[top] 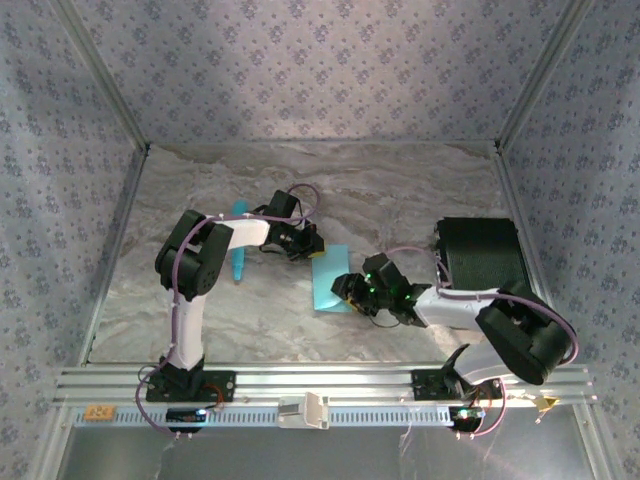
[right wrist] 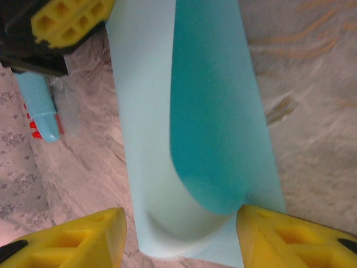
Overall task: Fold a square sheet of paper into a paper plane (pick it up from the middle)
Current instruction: Fold the triangle a second time at the center of the table.
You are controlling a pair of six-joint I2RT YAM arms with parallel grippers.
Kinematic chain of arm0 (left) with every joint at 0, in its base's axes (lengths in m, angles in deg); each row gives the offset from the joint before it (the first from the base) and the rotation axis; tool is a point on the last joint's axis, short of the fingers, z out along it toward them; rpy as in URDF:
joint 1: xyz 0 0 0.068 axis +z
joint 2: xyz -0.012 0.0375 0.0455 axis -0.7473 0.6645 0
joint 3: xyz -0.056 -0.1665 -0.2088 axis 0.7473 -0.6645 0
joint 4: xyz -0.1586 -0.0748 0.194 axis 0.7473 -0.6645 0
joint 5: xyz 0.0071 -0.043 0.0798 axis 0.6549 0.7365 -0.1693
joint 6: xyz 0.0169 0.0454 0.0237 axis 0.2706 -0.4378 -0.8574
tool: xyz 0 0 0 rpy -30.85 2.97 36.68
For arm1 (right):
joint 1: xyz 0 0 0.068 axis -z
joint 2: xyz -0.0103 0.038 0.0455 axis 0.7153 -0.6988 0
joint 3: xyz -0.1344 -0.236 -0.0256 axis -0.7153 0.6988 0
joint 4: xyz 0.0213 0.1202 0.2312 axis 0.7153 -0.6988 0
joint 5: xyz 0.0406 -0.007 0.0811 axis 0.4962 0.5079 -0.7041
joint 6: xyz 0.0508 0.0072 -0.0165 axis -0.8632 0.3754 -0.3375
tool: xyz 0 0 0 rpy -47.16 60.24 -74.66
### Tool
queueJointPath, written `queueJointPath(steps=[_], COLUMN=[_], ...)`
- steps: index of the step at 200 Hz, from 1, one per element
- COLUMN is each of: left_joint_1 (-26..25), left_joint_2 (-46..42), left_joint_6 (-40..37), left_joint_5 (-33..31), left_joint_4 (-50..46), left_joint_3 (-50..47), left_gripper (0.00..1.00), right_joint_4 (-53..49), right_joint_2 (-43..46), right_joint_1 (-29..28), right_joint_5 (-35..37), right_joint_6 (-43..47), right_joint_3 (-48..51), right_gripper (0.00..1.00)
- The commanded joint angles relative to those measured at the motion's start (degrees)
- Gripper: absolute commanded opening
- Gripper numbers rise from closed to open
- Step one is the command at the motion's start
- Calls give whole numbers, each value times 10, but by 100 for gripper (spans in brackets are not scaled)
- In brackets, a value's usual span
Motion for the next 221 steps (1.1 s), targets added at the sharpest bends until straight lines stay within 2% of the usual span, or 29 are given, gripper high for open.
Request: queueJointPath(steps=[1,181,221], left_joint_1=[-8,-8,-8], left_joint_2=[30,33,33], left_joint_6=[-10,-16,-16], left_joint_5=[-11,-7,-7], left_joint_4=[-41,-56,-57], left_joint_3=[-2,17,17], left_gripper=[0,0,1], right_joint_4=[-11,45,46], right_joint_2=[5,-107,-130], right_joint_1=[20,116,131], right_joint_5=[-42,-213,-238], right_joint_6=[57,175,189], right_joint_3=[-25,-71,-80], right_gripper=[59,52,45])
